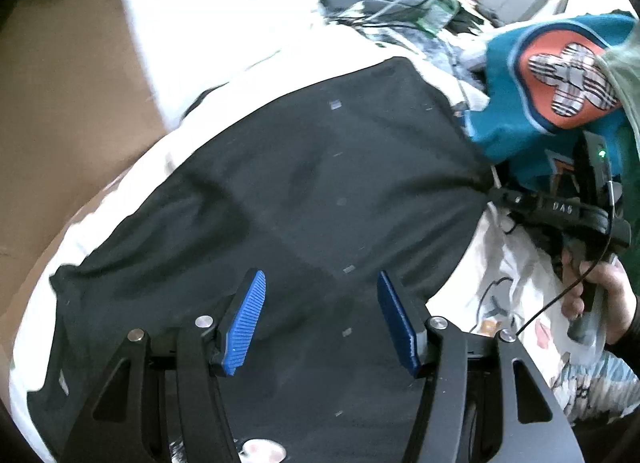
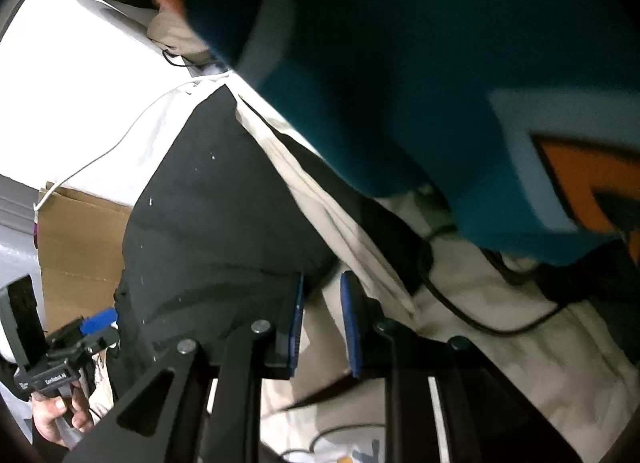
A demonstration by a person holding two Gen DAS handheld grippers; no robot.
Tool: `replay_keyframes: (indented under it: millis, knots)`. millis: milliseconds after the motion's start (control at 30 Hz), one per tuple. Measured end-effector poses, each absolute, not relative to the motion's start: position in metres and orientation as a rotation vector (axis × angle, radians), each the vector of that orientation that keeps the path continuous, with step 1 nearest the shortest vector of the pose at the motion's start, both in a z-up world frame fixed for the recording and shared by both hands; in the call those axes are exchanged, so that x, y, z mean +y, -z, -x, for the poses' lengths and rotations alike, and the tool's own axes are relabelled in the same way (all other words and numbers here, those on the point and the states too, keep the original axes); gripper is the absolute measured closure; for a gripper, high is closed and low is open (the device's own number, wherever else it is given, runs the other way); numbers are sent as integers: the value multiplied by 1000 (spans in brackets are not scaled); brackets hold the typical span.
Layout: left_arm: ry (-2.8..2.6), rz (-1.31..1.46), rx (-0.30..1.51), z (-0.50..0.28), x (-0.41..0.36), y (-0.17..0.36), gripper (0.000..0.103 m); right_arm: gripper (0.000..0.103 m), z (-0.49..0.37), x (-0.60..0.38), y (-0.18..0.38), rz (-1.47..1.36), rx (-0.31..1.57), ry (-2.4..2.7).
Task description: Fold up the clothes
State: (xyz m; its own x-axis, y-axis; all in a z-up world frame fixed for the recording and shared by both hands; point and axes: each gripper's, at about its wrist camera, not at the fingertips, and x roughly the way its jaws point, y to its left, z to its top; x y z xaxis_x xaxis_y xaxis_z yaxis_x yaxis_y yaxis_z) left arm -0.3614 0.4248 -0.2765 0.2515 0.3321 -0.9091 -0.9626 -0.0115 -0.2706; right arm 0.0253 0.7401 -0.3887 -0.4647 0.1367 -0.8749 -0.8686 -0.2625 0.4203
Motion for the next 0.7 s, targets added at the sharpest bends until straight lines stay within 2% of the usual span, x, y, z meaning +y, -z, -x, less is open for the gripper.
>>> replay_keyframes:
  millis: [133, 300, 433, 500, 567, 600, 700]
  knots:
    - [-1160, 1094, 731, 334, 449, 301, 44, 86, -37, 729, 391, 981, 1286, -1787]
    - [-1149, 1097, 715, 340, 489, 324, 45, 86, -31, 710, 390, 1045, 1247, -1848]
    - [-1097, 1090, 686, 384, 502, 319, 45, 86, -5, 699, 377, 1119, 1093, -1939]
    - [-1113, 1056, 708, 380, 506, 319, 45, 86, 12, 690, 368, 1149, 998, -1995]
    - [-1113, 1053, 703, 373, 519, 319, 53, 86, 24, 691, 360, 1147, 943, -2042]
    - [-1116, 1067, 700, 376, 526, 321, 62, 86, 28, 693, 357, 1142, 922, -2059]
    - [-1123, 1097, 682, 362, 518, 328, 64, 86, 41, 704, 351, 1127, 883, -2088]
